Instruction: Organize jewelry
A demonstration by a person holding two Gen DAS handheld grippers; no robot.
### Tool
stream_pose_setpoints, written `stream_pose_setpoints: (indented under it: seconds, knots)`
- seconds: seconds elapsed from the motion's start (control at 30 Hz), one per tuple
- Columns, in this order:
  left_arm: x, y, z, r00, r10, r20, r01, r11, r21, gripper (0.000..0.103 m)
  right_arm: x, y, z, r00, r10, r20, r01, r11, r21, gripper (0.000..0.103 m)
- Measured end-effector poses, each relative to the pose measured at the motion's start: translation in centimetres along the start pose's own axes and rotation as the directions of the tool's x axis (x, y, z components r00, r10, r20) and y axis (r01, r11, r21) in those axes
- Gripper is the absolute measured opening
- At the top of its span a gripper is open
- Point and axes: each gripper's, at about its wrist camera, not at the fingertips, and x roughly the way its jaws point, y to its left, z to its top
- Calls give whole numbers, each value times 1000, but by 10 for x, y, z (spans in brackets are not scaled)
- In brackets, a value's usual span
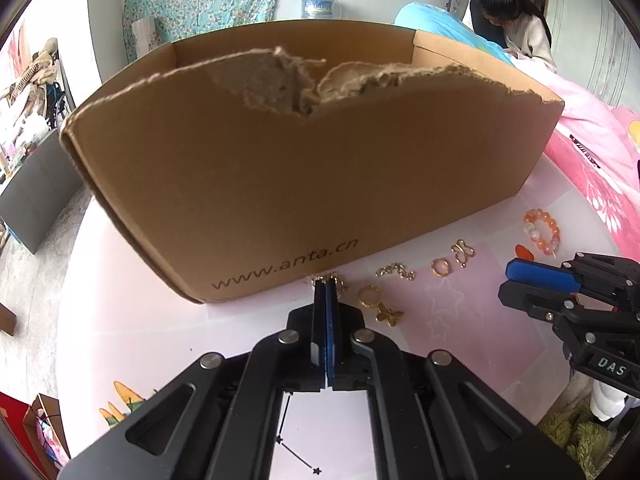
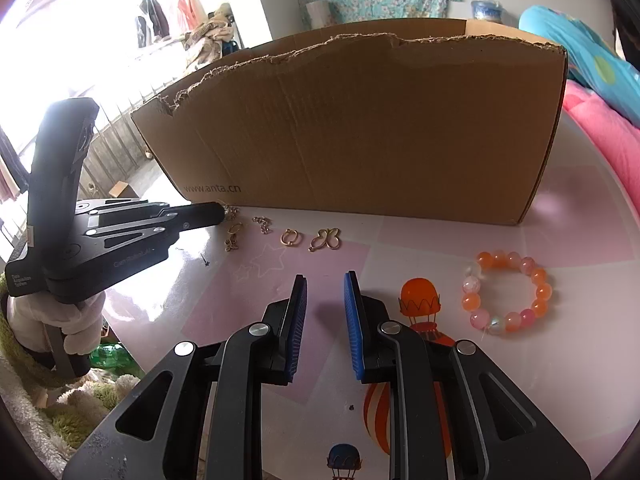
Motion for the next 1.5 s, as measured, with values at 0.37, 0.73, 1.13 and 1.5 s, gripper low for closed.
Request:
stream_pose_setpoints:
  seconds: [0.37,0.73,1.13,1.5]
  knots:
    - [-31,16,-11,993,-119,18,120,992,-48,0,-4,-6,-2,1000,18,-2,-18,999,32,19]
    - [1,23,5,991,-134,-8,127,955,-267,32,-7,-6,-2,1000,10,-4,-10,999,36,19]
    - [8,-4,12,997,79,-1,-76,961,-267,31,-7,-8,-5,1000,15,7,-15,999,39,19]
    - [3,-11,1,983,183,14,-178,972,-153,2,-11,-8,-10,1000,12,17,-13,999,38,19]
